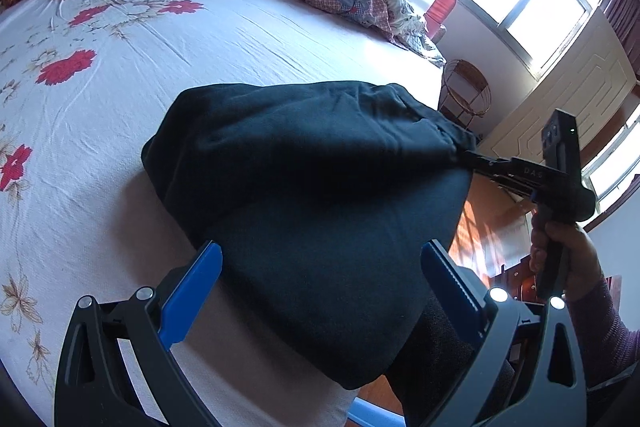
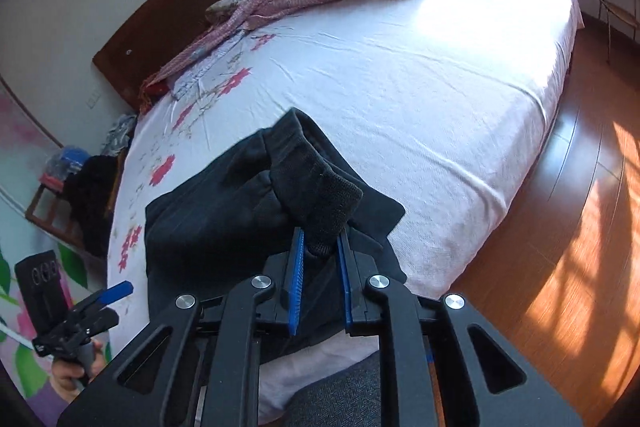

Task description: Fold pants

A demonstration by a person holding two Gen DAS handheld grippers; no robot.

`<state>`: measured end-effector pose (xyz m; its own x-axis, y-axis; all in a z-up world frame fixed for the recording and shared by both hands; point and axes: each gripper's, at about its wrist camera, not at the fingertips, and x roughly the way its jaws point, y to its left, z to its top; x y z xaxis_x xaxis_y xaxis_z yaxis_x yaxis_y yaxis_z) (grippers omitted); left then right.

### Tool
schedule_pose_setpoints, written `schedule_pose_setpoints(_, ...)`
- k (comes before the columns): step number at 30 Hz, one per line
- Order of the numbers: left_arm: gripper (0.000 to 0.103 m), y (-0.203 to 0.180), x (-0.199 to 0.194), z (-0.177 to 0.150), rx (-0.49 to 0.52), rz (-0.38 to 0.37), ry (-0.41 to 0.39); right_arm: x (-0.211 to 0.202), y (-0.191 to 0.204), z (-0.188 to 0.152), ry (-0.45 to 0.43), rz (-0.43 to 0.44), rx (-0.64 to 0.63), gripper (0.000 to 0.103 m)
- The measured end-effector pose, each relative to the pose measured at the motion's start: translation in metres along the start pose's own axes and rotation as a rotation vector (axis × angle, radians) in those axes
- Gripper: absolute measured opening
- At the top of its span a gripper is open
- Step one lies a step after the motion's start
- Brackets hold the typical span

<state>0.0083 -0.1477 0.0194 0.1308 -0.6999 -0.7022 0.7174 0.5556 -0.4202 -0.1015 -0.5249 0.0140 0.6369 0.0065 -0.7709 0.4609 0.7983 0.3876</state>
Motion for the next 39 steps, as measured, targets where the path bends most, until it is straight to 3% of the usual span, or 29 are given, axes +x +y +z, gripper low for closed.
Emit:
schedule_pose_setpoints(2, 0.1, -0.013, 0.012, -0.004, 0.037, 0.0, 0.024, 0.024, -0.017, -0.012, 0.05, -0.011, 0.076, 0.015)
schedule_pose_setpoints(4, 0.1, -0.029, 0.029, -0.014, 0.106, 0.028, 0.082, 0.023, -0.034, -0.021, 0.021, 0.003, 0.186, 0.03)
schedule_pose_setpoints(5, 0.101, -0.035, 0.038, -0.022, 0.142, 0.037, 0.114, 0.02, -0.037, -0.023, 0.017, -0.041, 0.212, 0.056)
schedule_pose_setpoints(6, 0.101, -0.039, 0.046, -0.029, 0.18, 0.074, 0.137, 0.015, -0.037, -0.024, 0.016, -0.074, 0.221, 0.065)
schedule_pose_setpoints(9, 0.101, -0.056, 0.055, -0.044, 0.319, 0.171, 0.167, -0.014, -0.01, -0.02, -0.046, -0.166, 0.161, 0.065)
schedule_pose_setpoints(11, 0.101, -0.061, 0.05, -0.042, 0.371, 0.179, 0.183, -0.033, 0.017, -0.011, -0.121, -0.143, 0.073, 0.065)
schedule_pose_setpoints(13, 0.101, -0.053, 0.029, -0.029, 0.366, 0.164, 0.141, -0.041, 0.038, 0.003, -0.162, -0.104, 0.013, 0.065)
schedule_pose_setpoints(15, 0.101, -0.035, 0.006, -0.01, 0.358, 0.174, 0.073, -0.032, 0.05, 0.014, -0.137, -0.028, -0.04, 0.065)
schedule_pose_setpoints(17, 0.101, -0.002, -0.011, 0.02, 0.345, 0.188, 0.004, -0.006, 0.052, 0.019, -0.066, -0.049, -0.074, 0.065)
schedule_pose_setpoints(20, 0.1, 0.067, -0.01, 0.067, 0.268, 0.069, 0.004, 0.036, 0.032, 0.015, 0.059, -0.118, -0.034, 0.065)
schedule_pose_setpoints(22, 0.097, 0.111, -0.003, 0.087, 0.22, -0.09, 0.029, 0.045, 0.026, 0.014, 0.072, -0.135, -0.043, 0.065)
schedule_pose_setpoints(24, 0.093, 0.139, 0.002, 0.101, 0.195, -0.195, 0.031, 0.047, 0.024, 0.016, 0.088, -0.14, -0.04, 0.065)
schedule_pose_setpoints(28, 0.083, 0.136, 0.023, 0.108, 0.312, -0.381, 0.106, 0.054, 0.018, 0.022, 0.136, -0.152, -0.03, 0.066)
schedule_pose_setpoints(29, 0.081, 0.133, 0.03, 0.108, 0.348, -0.417, 0.136, 0.057, 0.019, 0.022, 0.15, -0.171, -0.033, 0.071)
schedule_pose_setpoints(33, 0.074, 0.122, 0.057, 0.1, 0.408, -0.476, 0.248, 0.067, 0.014, 0.021, 0.181, -0.18, 0.011, 0.074)
schedule_pose_setpoints(34, 0.066, 0.123, 0.06, 0.098, 0.413, -0.489, 0.268, 0.068, 0.017, 0.021, 0.178, -0.193, -0.008, 0.074)
schedule_pose_setpoints(35, 0.047, 0.125, 0.06, 0.095, 0.423, -0.484, 0.28, 0.07, 0.017, 0.02, 0.179, -0.199, -0.016, 0.074)
schedule_pose_setpoints(38, 0.025, 0.141, 0.054, 0.091, 0.389, -0.459, 0.317, 0.075, 0.01, 0.02, 0.198, -0.171, 0.023, 0.076)
schedule_pose_setpoints(39, 0.022, 0.144, 0.049, 0.091, 0.386, -0.449, 0.317, 0.076, 0.007, 0.02, 0.2, -0.165, 0.038, 0.078)
